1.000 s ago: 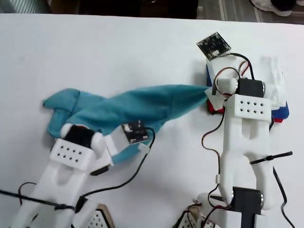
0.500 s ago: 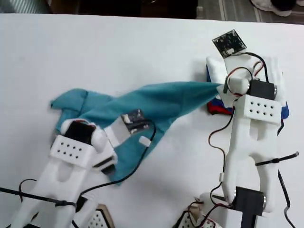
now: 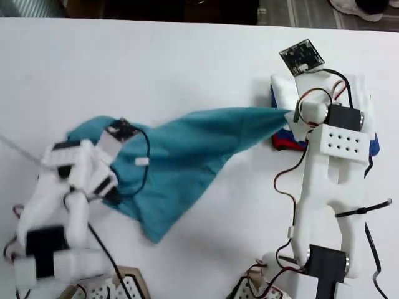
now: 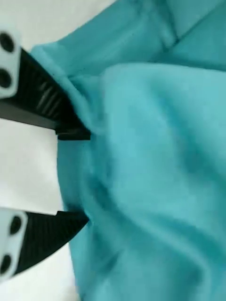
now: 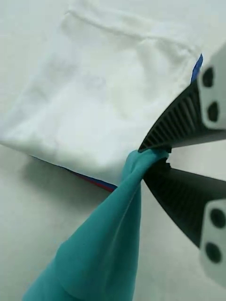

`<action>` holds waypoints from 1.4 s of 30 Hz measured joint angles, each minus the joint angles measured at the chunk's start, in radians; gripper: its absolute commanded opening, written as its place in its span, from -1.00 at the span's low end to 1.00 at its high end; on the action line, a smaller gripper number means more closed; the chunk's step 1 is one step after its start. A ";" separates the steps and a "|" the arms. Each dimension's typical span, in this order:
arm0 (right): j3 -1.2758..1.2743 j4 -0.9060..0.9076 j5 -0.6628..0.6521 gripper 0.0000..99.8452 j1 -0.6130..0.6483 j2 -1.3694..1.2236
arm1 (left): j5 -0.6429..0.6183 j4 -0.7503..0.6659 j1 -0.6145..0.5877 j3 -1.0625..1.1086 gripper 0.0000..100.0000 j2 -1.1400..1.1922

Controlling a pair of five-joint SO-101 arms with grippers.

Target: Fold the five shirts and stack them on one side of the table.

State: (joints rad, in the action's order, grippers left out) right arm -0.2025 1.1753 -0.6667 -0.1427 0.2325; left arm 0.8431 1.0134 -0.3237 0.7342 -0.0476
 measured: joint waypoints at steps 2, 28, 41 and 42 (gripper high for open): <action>0.000 0.000 0.000 -0.96 0.011 0.000 | -0.014 0.011 -0.006 -0.101 -0.49 0.110; 0.000 -0.043 0.083 -0.96 0.167 0.000 | -0.031 0.753 -0.091 -1.694 -0.49 0.884; 0.000 -0.086 0.087 -0.96 0.166 -0.092 | 0.011 0.658 0.132 -0.740 -0.49 0.176; 0.000 -0.086 0.087 -0.96 0.166 -0.097 | 0.021 0.618 0.150 -0.635 -0.49 0.107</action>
State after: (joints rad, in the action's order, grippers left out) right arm -0.2025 1.0894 -0.5792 0.0230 0.1358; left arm 0.8646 1.6318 -0.1734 0.0990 0.0598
